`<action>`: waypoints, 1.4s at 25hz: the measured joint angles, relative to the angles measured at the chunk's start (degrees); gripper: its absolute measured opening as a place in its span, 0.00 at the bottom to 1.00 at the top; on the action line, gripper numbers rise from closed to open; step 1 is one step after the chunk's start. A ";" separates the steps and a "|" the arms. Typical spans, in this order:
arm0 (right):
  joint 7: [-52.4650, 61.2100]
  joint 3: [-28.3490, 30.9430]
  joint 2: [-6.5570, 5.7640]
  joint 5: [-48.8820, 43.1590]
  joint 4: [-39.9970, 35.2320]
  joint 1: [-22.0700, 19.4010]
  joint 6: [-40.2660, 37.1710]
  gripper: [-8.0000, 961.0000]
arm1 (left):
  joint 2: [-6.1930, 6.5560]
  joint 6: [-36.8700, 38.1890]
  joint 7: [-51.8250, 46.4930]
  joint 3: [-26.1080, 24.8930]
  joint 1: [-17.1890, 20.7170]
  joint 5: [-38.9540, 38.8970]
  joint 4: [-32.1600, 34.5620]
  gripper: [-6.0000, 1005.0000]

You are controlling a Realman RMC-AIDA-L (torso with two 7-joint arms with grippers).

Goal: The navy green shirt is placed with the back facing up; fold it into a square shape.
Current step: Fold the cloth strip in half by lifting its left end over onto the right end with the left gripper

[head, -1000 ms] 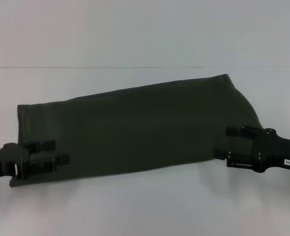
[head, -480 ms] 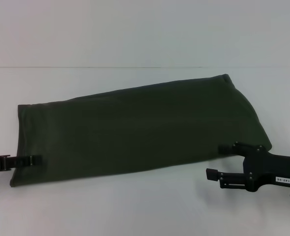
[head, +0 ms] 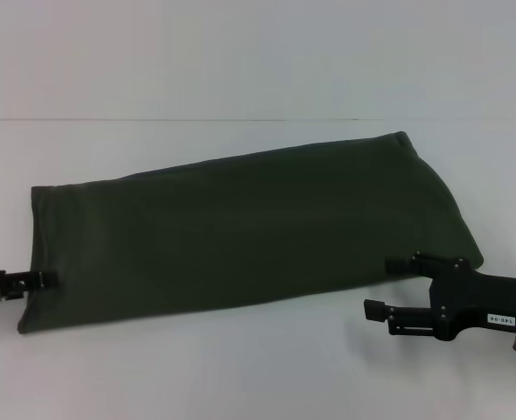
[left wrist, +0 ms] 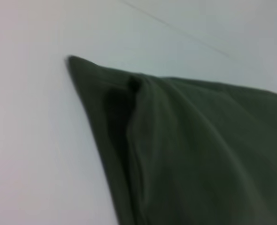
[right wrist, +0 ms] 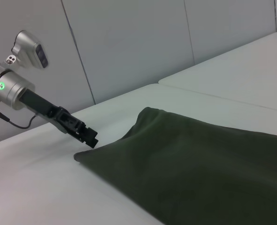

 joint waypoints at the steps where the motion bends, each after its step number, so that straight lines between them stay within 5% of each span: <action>1: 0.01 0.00 0.03 0.00 0.02 0.00 0.03 0.95 | 0.10 -0.21 -0.13 -0.65 0.03 0.00 0.02 0.82; 32: 0.59 0.02 0.07 0.01 0.24 0.07 0.30 0.95 | -0.30 0.82 -2.06 -0.16 -1.30 4.16 -1.49 0.82; 35: 0.59 0.13 0.12 0.01 0.24 0.06 0.32 0.95 | -0.30 -0.46 -2.67 0.07 -1.40 4.62 -1.59 0.74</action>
